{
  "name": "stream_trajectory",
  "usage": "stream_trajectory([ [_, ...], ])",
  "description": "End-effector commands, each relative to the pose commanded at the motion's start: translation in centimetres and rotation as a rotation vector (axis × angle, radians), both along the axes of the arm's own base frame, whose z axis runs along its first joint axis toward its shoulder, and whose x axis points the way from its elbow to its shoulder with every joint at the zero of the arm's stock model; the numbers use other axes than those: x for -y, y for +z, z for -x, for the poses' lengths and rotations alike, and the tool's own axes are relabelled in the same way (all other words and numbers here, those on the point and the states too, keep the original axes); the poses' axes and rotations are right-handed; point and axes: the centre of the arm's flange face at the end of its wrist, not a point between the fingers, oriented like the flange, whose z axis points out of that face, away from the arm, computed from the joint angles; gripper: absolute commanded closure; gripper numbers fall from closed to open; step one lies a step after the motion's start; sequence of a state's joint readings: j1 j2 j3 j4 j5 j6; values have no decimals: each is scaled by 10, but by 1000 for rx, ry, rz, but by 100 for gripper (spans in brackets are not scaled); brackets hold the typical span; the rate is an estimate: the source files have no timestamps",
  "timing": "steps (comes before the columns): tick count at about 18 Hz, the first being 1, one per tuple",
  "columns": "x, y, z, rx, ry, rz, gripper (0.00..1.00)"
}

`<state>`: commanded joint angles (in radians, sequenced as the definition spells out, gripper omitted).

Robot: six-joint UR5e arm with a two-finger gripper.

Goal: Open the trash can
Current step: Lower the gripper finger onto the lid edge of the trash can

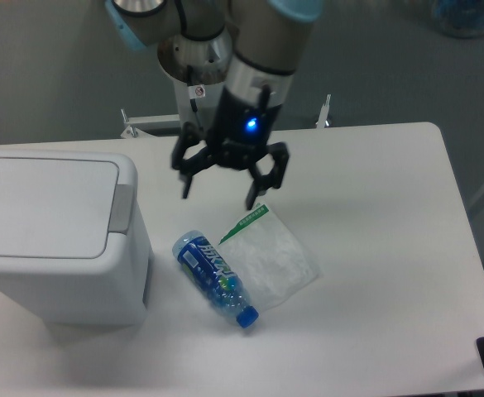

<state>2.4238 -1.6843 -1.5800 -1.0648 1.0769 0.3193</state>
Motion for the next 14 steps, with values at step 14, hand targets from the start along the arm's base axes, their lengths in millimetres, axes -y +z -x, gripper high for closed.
stream_trajectory([
  [14, -14, -23, -32, 57, -15, -2, 0],
])
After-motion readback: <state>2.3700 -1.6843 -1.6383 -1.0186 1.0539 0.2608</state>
